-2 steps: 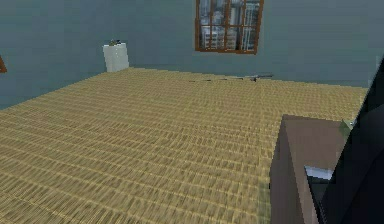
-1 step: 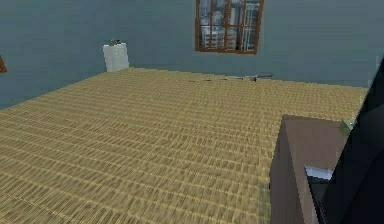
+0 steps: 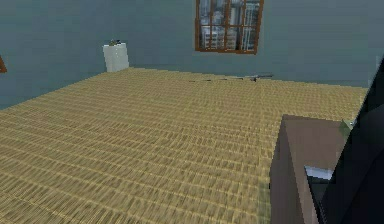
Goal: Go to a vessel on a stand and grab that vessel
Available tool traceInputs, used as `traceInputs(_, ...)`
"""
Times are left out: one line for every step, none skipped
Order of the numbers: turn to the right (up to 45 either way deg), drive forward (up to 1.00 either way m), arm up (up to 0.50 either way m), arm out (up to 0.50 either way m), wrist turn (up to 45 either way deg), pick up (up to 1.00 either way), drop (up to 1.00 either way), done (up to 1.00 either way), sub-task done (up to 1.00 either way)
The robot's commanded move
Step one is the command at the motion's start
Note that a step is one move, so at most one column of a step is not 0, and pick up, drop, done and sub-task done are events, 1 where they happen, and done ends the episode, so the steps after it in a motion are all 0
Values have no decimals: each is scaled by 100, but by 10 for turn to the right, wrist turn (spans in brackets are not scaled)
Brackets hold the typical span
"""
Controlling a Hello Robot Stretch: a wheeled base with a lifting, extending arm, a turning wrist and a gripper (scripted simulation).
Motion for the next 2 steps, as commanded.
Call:
traceInputs(0,0,0,0,0,100,0,0,0)
traceInputs(0,0,10,0,0,0,0,0,0)
